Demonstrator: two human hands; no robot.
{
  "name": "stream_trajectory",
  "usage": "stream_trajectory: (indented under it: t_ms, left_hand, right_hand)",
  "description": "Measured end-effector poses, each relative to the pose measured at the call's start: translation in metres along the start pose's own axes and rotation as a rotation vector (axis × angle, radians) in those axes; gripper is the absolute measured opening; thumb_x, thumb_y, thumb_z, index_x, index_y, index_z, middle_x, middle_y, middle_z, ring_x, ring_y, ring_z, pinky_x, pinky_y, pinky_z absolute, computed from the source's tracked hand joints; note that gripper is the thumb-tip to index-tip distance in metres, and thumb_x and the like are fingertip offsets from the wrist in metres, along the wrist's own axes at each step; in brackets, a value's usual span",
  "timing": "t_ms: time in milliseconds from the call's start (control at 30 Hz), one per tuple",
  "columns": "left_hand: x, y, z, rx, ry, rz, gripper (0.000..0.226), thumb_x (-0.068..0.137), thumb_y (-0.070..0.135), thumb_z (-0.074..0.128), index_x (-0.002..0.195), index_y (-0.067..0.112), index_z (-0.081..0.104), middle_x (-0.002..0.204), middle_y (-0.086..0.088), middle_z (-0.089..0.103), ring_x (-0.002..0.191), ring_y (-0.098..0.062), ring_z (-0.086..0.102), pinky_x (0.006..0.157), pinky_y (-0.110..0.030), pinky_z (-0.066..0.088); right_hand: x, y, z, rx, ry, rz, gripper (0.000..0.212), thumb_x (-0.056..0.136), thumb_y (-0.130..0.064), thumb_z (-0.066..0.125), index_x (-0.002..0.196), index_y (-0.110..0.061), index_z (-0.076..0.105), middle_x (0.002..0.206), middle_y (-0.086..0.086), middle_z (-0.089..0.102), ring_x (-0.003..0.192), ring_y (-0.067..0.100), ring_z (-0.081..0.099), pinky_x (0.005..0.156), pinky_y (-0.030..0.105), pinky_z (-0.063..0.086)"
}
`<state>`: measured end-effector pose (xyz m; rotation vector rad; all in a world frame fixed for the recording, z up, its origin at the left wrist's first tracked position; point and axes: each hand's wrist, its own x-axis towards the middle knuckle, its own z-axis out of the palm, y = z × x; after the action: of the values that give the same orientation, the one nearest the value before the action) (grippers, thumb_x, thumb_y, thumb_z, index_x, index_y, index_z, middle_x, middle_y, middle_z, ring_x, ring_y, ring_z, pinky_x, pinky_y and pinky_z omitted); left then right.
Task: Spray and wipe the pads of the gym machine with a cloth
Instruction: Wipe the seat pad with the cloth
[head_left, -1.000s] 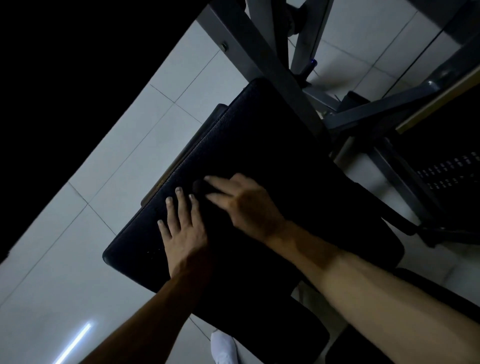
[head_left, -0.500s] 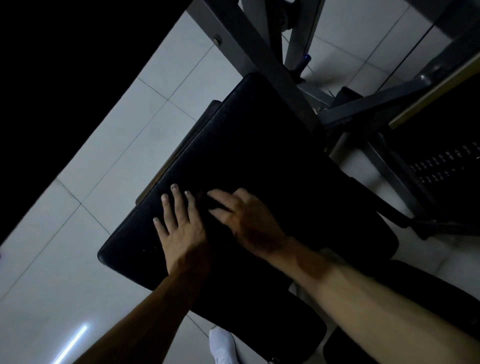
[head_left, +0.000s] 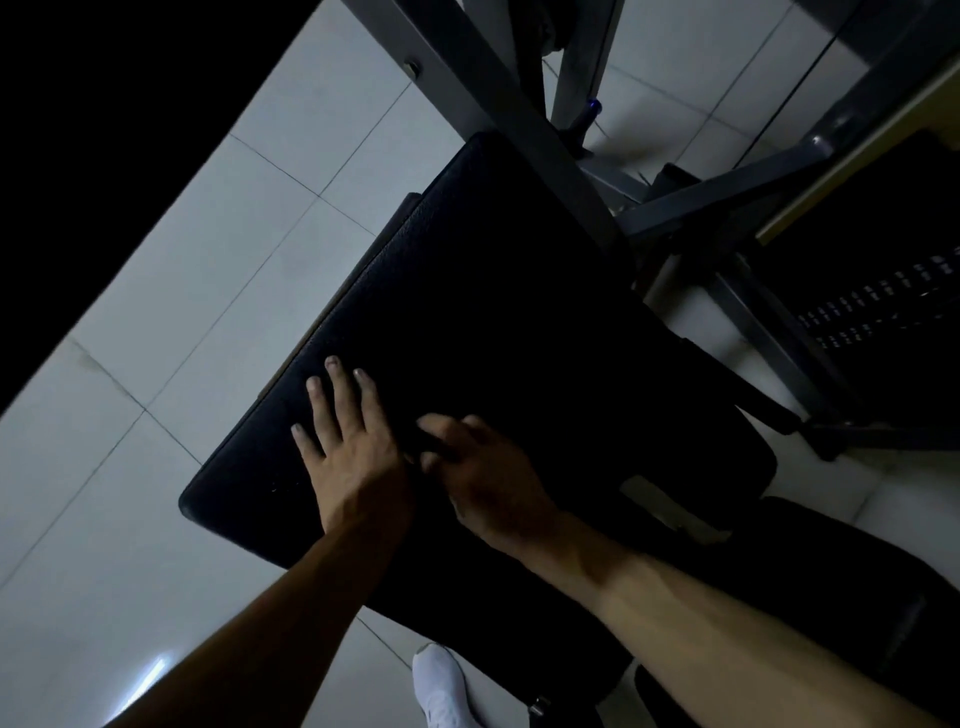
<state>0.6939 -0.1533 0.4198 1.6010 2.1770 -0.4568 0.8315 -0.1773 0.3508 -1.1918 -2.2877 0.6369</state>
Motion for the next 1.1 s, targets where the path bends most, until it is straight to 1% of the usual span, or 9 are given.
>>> stream_trajectory:
  t_ms: [67,233,400,567,667,767,833,967,1100]
  left_hand:
    - [0.000,0.000,0.001,-0.010,0.016,0.005,0.119,0.090,0.056,0.068,0.159,0.018,-0.021,0.158,-0.003,-0.046,0.147,-0.028,-0.038,0.125,-0.058,-0.009]
    - [-0.002,-0.004,0.002,-0.068,0.058,0.050,0.139,0.071,0.072,0.076,0.161,0.018,-0.016,0.162,-0.003,-0.038,0.151,-0.028,-0.032,0.124,-0.057,-0.009]
    - [-0.011,0.006,0.012,-0.093,0.103,0.113,0.120,0.085,0.056,0.074,0.163,0.014,-0.007,0.165,-0.009,-0.032,0.153,-0.034,-0.026,0.122,-0.065,-0.002]
    - [-0.026,0.018,0.039,-0.031,0.072,0.223,0.112,0.090,0.044,0.074,0.162,0.023,-0.009,0.163,-0.003,-0.038,0.151,-0.031,-0.032,0.121,-0.067,-0.003]
    - [-0.024,0.021,0.046,0.040,0.060,0.207,0.128,0.080,0.056,0.079,0.162,0.020,-0.012,0.161,-0.006,-0.041,0.150,-0.035,-0.033,0.119,-0.070,-0.003]
    - [-0.025,0.026,0.044,0.054,0.046,0.189,0.131,0.076,0.068,0.074,0.161,0.017,-0.013,0.161,-0.009,-0.040,0.149,-0.037,-0.034,0.118,-0.070,-0.006]
    - [-0.026,0.031,0.042,0.066,0.030,0.173,0.130,0.078,0.067,0.072,0.161,0.016,-0.014,0.160,-0.011,-0.041,0.148,-0.038,-0.035,0.119,-0.071,-0.005]
    - [-0.024,0.034,0.043,0.072,0.035,0.139,0.113,0.090,0.047,0.071,0.161,0.017,-0.011,0.160,-0.009,-0.042,0.149,-0.038,-0.034,0.119,-0.072,0.001]
    - [-0.024,0.034,0.045,0.050,0.064,0.152,0.097,0.098,0.037,0.062,0.162,0.018,-0.009,0.161,-0.007,-0.040,0.150,-0.036,-0.033,0.120,-0.071,0.002]
  right_hand:
    - [0.009,0.034,-0.015,0.004,0.024,0.053,0.048,0.086,-0.010,0.071,0.131,-0.023,0.061,0.139,0.004,0.057,0.118,0.031,0.058,0.096,0.043,0.054]
    - [0.041,0.105,-0.088,0.017,0.370,0.549,0.069,0.091,-0.003,0.064,0.155,-0.011,0.041,0.155,0.009,0.048,0.142,0.026,0.046,0.118,0.044,0.039]
    - [0.022,0.044,-0.051,0.005,0.176,0.329,0.046,0.092,-0.018,0.056,0.138,-0.019,0.064,0.135,0.011,0.058,0.119,0.034,0.058,0.102,0.044,0.050]
    - [0.000,0.023,-0.042,0.114,-0.036,0.259,0.039,0.102,-0.048,0.048,0.134,-0.028,0.061,0.133,-0.001,0.059,0.121,0.019,0.056,0.101,0.042,0.050]
    - [0.006,0.076,-0.074,0.026,0.098,0.276,0.047,0.097,-0.036,0.040,0.131,-0.024,0.070,0.127,0.008,0.060,0.116,0.028,0.057,0.100,0.042,0.051]
    - [0.018,0.120,-0.100,-0.028,0.324,0.651,0.043,0.099,-0.018,0.054,0.140,-0.023,0.064,0.131,0.010,0.054,0.119,0.029,0.055,0.106,0.042,0.048]
    - [0.020,0.111,-0.090,-0.005,0.368,0.708,0.058,0.091,-0.002,0.063,0.145,-0.023,0.059,0.133,0.012,0.054,0.120,0.032,0.055,0.105,0.043,0.048]
    - [-0.013,0.033,-0.045,0.139,0.115,0.451,0.047,0.092,-0.004,0.062,0.137,-0.019,0.065,0.125,0.010,0.057,0.113,0.030,0.056,0.094,0.046,0.051]
    - [-0.032,0.017,-0.040,0.163,-0.147,0.411,0.043,0.099,-0.047,0.060,0.137,-0.026,0.061,0.134,0.002,0.058,0.123,0.026,0.058,0.099,0.040,0.051]
